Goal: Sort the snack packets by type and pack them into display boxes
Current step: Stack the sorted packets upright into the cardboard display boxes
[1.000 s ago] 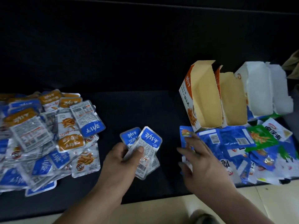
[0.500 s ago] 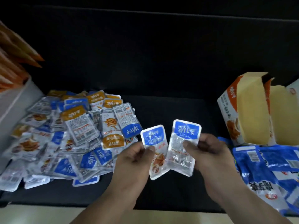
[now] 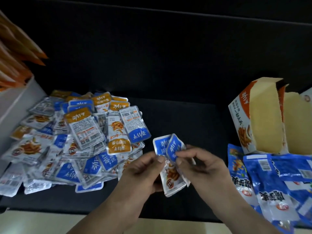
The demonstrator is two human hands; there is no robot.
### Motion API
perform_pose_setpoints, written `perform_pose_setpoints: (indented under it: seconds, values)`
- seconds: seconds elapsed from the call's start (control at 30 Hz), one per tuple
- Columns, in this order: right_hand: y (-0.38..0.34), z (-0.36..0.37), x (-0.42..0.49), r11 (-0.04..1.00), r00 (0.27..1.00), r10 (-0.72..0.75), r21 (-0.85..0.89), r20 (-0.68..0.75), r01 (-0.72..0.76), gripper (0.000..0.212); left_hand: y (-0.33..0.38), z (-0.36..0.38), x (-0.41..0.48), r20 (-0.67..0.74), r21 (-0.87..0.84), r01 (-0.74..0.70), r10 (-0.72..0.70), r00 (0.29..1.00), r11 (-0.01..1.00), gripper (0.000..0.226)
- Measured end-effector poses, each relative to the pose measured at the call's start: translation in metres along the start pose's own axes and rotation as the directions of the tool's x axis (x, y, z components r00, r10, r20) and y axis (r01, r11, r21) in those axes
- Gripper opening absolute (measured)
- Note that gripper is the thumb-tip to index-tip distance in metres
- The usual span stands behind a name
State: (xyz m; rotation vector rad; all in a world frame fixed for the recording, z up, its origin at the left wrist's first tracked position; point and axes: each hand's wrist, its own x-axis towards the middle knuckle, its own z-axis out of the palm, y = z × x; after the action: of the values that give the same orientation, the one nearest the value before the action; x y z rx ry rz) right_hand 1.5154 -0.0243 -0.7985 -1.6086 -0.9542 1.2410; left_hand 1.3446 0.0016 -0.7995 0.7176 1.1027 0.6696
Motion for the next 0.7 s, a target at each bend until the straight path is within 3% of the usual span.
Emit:
perform_pose_setpoints:
  seconds: [0.37, 0.57, 0.7]
  values:
    - [-0.004, -0.010, 0.001, 0.999, 0.997, -0.032, -0.041, -0.074, 0.029, 0.020, 0.011, 0.015, 0.001, 0.115, 0.074, -0.004, -0.004, 0.993, 0.997, 0.029]
    - [0.001, 0.002, 0.004, 0.993, 0.999, 0.052, 0.108, -0.010, -0.051, 0.037, 0.016, 0.017, 0.006, -0.012, 0.309, -0.033, 0.039, 0.999, 0.951, 0.029]
    - [-0.003, 0.003, 0.024, 0.981, 0.991, 0.069, 0.187, -0.111, -0.047, 0.039, 0.023, 0.015, 0.023, 0.020, 0.478, -0.127, 0.134, 0.991, 0.869, 0.027]
